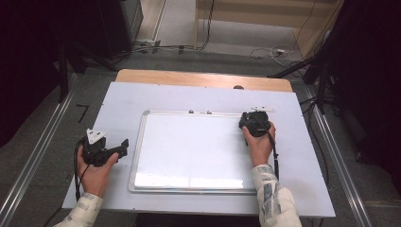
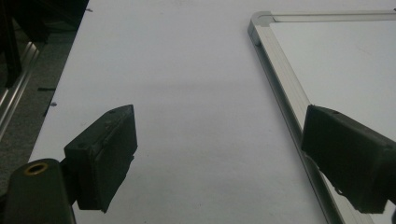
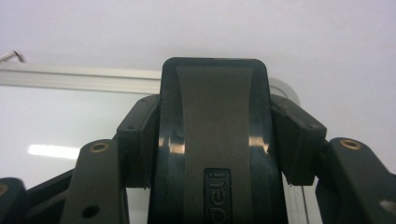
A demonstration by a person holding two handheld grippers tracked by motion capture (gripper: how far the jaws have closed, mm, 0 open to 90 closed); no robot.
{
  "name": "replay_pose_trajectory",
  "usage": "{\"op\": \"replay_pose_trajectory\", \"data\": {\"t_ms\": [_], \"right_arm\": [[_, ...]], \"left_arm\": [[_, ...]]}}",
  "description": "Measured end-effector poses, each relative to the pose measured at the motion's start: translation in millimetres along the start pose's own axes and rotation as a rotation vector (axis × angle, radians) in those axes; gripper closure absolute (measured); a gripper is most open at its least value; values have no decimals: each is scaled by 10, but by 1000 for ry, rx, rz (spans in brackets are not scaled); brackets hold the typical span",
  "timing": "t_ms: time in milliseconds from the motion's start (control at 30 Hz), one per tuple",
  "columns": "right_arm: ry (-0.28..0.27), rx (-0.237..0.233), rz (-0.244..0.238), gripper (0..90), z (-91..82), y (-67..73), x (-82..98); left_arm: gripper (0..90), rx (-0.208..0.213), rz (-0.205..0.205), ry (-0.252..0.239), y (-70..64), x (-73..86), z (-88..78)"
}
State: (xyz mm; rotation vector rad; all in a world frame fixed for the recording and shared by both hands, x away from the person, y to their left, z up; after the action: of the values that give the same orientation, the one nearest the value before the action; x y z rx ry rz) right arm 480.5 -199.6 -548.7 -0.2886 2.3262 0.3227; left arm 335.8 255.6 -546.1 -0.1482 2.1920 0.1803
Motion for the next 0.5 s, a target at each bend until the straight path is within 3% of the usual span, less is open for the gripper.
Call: {"op": "replay_pose_trajectory", "data": {"t_ms": [233,367,500], "right_arm": [[-3,-18,15,326,0,-17,2],[-51,-61,23,295,-100,10,-47],[-72,-84,-7,265,-234,68,-73]], "left_arm": [[113,1,2,2,-1,4,1],[113,0,2,4,1,7,3],[113,0,3,2,-2,6,4]]}}
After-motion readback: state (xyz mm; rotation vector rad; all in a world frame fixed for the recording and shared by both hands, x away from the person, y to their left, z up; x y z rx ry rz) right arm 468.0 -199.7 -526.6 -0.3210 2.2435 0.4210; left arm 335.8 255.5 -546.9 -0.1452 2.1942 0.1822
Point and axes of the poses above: each handheld gripper's, and its own axes: z roughly forward along the jaws, x roughly out of its underside, y roughly to its left, the point moved 9 cm from there along z, roughly forward along the jaws, and after that the axes turned 15 degrees about -x, right-handed, at the moved point
